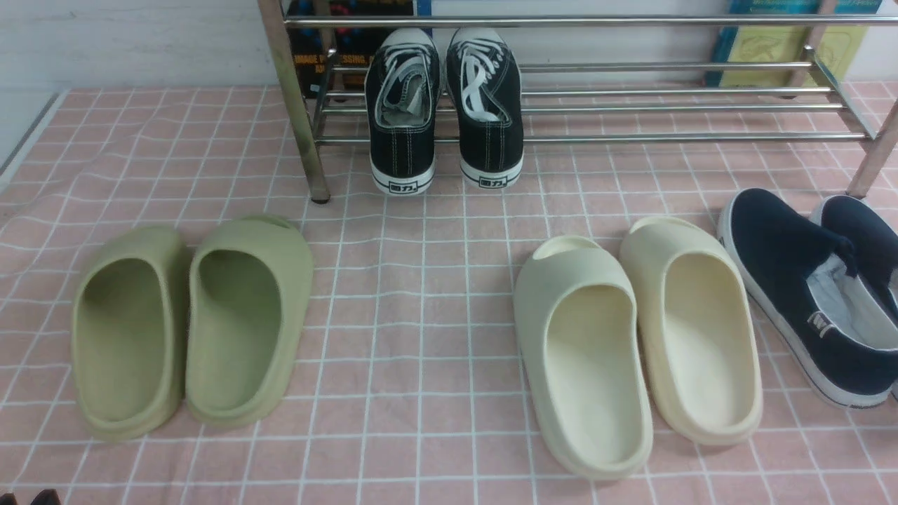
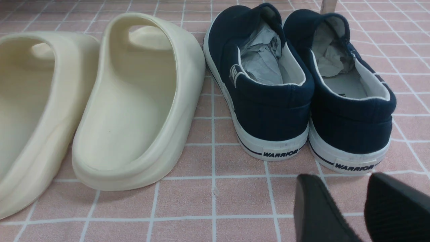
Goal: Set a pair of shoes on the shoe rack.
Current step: Use the right arm to grab the shoe closest to it
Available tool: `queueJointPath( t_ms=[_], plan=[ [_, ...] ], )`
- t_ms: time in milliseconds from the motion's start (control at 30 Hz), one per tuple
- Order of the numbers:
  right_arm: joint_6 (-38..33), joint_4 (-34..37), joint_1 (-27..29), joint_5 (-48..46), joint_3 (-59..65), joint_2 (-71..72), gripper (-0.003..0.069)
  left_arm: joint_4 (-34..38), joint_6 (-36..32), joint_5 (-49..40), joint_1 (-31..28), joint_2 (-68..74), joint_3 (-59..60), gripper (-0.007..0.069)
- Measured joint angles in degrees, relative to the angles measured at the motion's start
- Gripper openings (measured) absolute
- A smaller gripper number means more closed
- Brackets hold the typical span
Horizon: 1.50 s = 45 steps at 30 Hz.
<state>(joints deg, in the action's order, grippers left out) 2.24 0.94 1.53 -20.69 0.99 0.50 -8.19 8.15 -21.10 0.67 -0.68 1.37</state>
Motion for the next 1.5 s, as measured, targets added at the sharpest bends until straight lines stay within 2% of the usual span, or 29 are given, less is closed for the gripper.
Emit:
queueJointPath(
  t_ms=[1133,1400,1500],
  plan=[
    [0.12,0.19,0.00,0.00,0.00,0.00,0.0240,0.00,0.00,0.00,0.00,0.00,0.00,0.0240],
    [0.16,9.57,0.00,-0.12,0.00,0.00,0.0240,0.00,0.00,0.00,0.00,0.00,0.00,0.0240],
    [0.16,16.28,0.00,-0.48,0.00,0.00,0.0240,0.00,0.00,0.00,0.00,0.00,0.00,0.0240]
  ],
)
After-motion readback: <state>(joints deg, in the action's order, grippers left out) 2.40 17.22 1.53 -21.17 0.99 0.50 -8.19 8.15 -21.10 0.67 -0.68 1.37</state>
